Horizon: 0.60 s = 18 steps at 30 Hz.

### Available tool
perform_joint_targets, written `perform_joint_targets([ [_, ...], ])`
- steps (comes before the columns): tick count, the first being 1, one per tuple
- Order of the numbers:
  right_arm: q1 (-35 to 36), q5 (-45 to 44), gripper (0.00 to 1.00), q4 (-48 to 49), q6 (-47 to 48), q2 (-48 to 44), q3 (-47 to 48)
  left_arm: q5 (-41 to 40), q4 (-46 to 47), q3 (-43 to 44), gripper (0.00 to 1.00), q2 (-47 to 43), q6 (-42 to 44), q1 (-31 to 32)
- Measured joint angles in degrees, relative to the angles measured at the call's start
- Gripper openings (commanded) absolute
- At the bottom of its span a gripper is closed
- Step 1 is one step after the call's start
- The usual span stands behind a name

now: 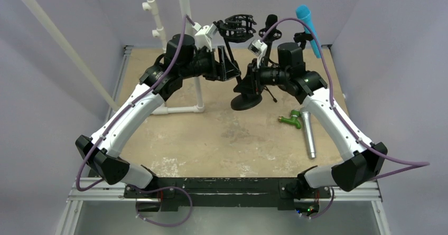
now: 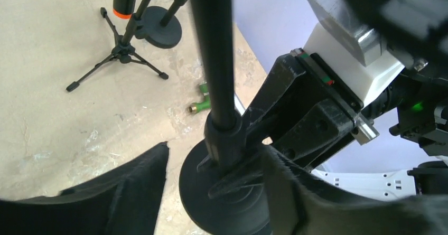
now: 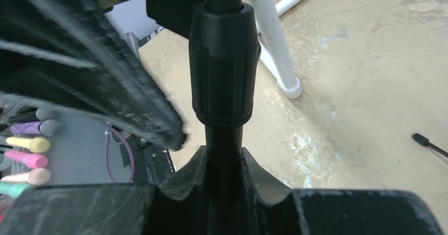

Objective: Remove the microphone from the stand

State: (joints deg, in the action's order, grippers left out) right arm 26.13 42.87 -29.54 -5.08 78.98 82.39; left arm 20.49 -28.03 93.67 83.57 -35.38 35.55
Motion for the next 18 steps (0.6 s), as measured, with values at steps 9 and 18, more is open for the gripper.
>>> perform_joint_targets([
  [9, -6.3, 8.1, 0.0, 4.8, -3.1, -5.0, -4.3, 3.2, 0.5, -1.9, 0.93, -4.0, 10.7, -0.1],
  [18, -7.2, 26.0, 0.0, 18.4, -13.2, -9.4, -9.9, 20.6, 9.8, -1.9, 0.83, -6.3, 16.5, -0.2],
])
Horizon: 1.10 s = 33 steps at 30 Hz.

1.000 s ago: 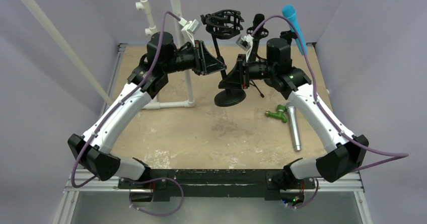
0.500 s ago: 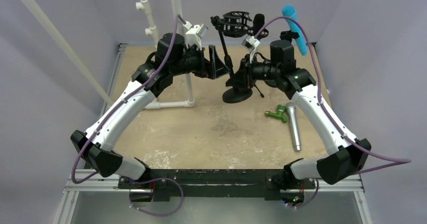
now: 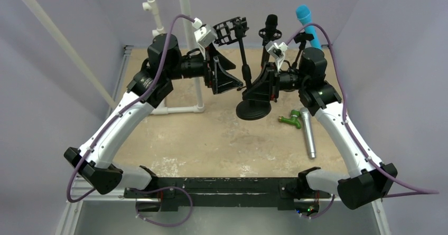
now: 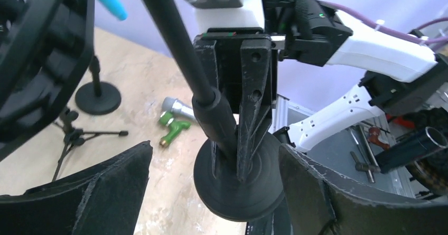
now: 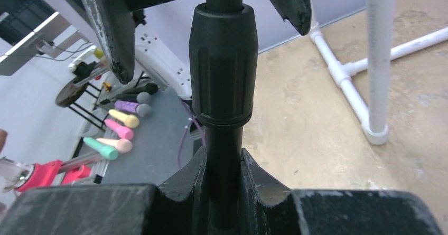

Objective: Remove the microphone from the stand

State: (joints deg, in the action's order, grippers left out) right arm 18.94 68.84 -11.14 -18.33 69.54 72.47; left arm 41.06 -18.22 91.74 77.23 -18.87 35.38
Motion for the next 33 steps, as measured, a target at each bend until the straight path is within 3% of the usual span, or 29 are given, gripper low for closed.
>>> perform_joint_targets([
  [7, -0.2, 4.3, 0.0, 4.9, -3.5, -0.6, -1.7, 5.9, 7.7, 0.0, 0.67, 2.9, -4.1, 0.0],
  [18, -0.3, 4.2, 0.0, 7.9, -5.7, -0.6, -3.2, 7.7, 13.5, 0.0, 0.39, 6.4, -9.3, 0.5],
  [20, -0.3, 4.1, 0.0, 8.1, -5.8, -0.6, -3.2, 7.8, 13.9, 0.0, 0.3, 6.8, -9.7, 1.2],
  [24, -0.3, 3.5, 0.0, 7.1, -4.0, -0.7, -3.2, 7.2, 14.3, 0.0, 0.0, 7.5, -11.1, 2.2],
  [29, -0.7, -3.8, 0.0, -1.2, 4.3, -1.4, -2.9, 1.4, 9.9, 1.2, 0.01, 8.9, -12.3, 2.8],
  [33, -0.6, -12.4, 0.0, -8.0, 9.5, -1.4, -1.9, -8.6, 1.9, 4.0, 0.22, 10.2, -13.4, 4.3],
])
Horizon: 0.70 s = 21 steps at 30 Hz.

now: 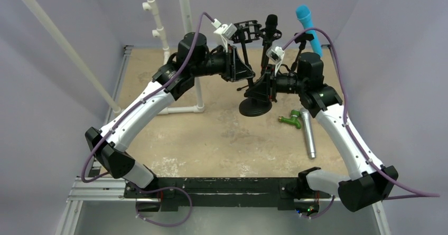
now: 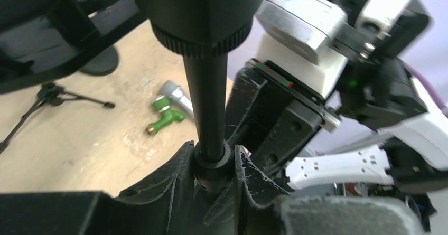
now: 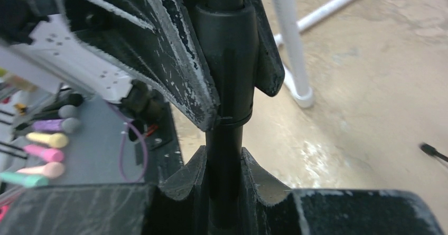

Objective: Remove the microphone from the stand

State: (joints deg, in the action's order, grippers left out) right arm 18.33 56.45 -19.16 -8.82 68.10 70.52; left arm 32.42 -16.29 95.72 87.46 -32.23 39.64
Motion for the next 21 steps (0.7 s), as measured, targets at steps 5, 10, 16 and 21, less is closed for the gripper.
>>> perform_joint_targets([
  [5, 0.8, -9.9, 0.0, -4.6, 4.5, 0.0, 0.3, -10.3, -7.8, 3.7, 0.59, 2.0, -0.7, 2.4],
  [10, 0.0, -16.3, 0.0, -7.4, 5.7, 0.2, 0.3, -12.5, -9.7, 4.6, 0.81, 2.3, 0.6, 4.0],
  [16, -0.1, -15.7, 0.0, -7.5, 6.4, 0.2, 0.3, -11.3, -9.5, 4.6, 0.91, 2.0, 5.9, 4.4],
  [21, -0.2, -10.3, 0.0, -7.3, 6.2, 0.1, 0.3, -10.2, -8.7, 2.7, 0.89, -0.3, 11.1, 4.4],
])
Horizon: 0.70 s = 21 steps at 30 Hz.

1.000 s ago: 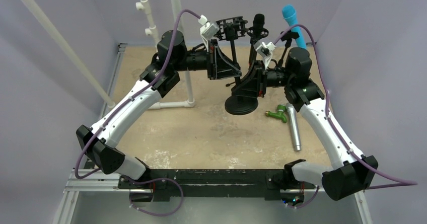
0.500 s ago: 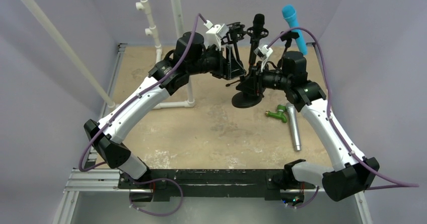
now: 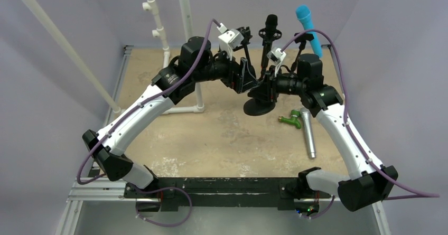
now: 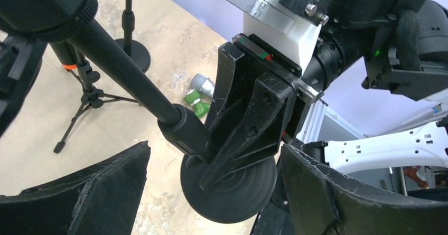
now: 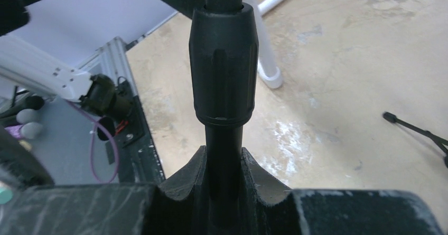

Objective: Remove the microphone from the stand

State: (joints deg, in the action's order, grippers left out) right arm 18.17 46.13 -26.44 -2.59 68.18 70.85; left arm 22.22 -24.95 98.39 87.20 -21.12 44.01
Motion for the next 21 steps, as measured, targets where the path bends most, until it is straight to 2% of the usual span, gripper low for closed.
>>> perform_joint_targets([
  [6, -0.7, 8.7, 0.0, 3.1, -2.5, -0.8, -1.2, 1.7, 1.9, -2.6, 0.86, -2.5, 3.8, -0.9],
  [13, -1.0, 18.1, 0.0, 9.3, -7.4, -2.3, -3.1, 12.2, 8.7, -5.4, 0.8, -2.9, 2.7, -6.0],
  [21, -1.1, 21.8, 0.0, 13.9, -10.8, -2.3, -4.6, 23.4, 16.7, -5.4, 0.59, -1.6, -1.1, -6.4],
])
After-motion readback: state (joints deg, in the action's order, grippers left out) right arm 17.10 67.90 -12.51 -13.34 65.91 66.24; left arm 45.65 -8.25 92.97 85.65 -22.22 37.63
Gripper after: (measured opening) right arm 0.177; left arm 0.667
